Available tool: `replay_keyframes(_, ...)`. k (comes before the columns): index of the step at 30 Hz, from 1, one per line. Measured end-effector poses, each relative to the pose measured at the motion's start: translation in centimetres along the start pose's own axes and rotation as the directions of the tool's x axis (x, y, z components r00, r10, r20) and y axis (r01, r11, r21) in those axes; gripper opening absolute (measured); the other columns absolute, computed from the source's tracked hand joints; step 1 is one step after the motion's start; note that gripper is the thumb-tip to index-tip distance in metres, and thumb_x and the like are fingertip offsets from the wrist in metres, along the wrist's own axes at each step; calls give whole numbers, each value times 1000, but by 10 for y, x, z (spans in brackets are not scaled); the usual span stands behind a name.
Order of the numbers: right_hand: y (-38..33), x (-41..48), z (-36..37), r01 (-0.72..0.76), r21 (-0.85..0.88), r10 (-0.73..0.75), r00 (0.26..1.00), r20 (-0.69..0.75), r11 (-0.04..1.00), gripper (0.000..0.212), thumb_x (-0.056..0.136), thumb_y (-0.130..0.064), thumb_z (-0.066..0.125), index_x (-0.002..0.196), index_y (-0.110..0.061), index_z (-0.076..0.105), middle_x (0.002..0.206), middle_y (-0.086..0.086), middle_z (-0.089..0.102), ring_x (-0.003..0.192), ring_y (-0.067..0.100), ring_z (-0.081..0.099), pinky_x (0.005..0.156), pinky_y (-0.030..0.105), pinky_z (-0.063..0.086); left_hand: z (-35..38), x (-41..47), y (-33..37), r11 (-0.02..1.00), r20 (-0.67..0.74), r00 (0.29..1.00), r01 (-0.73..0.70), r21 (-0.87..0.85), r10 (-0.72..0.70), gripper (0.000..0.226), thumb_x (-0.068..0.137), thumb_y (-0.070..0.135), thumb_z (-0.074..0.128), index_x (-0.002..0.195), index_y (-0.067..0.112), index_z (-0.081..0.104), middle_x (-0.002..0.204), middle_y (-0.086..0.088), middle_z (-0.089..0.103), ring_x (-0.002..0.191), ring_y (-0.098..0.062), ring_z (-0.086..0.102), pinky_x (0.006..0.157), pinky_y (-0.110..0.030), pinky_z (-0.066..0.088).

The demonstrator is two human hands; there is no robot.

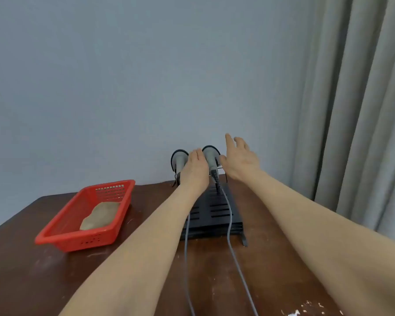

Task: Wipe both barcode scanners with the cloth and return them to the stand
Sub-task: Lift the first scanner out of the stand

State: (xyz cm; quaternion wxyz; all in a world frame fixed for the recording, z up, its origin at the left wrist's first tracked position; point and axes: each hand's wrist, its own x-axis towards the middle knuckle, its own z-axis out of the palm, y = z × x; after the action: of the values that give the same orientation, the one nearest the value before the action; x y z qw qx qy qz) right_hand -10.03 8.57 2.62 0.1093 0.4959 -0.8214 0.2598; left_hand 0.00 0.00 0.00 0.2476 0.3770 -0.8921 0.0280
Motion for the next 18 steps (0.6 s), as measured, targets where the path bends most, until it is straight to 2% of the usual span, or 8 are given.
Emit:
replay_keyframes(3,0,9,8,-39,26,38,998,47,999,60,99,-31,35,151,-17,9,150,13,25,131,32,34,95,44,39,12,5,0,983,108,992,88,-160,-71,56,88,-1,55,136,-6,26,138,-18,37,122,-27,44,91,-27,41)
replay_keyframes(7,-2,19,22,-94,95,82,989,126,991,53,100,-31,33,148,-11,20,145,17,32,130,34,33,98,44,37,35,13,-1,928,252,943,279,-246,-217,58,89,-6,50,140,-5,23,142,-20,35,126,-32,43,91,-33,41)
replay_keyframes(11,-3,27,30,-159,189,125,975,181,969,52,99,-37,32,142,-7,31,141,20,36,127,38,38,99,44,36,55,19,-5,882,312,913,359,-306,-264,55,91,1,50,139,-7,24,137,-21,41,123,-33,46,84,-30,41)
replay_keyframes(14,-4,34,36,-228,262,165,957,240,938,57,96,-45,35,140,-8,34,136,18,44,119,35,47,87,40,39,69,23,-5,829,358,888,419,-370,-288,49,90,13,58,129,-4,34,130,-20,47,117,-32,50,76,-30,41)
replay_keyframes(16,-5,40,40,-260,295,182,946,267,920,59,94,-48,37,137,-8,36,130,15,51,113,33,52,81,38,40,77,26,-4,805,354,886,433,-405,-299,46,90,17,58,126,-2,36,128,-18,49,116,-32,51,75,-31,41)
replay_keyframes(18,-5,44,43,-270,306,185,942,281,913,61,92,-52,39,135,-8,38,126,14,54,109,32,54,83,39,44,85,30,-4,790,339,888,439,-427,-310,47,90,20,59,126,-1,37,127,-17,51,116,-32,51,78,-33,43)
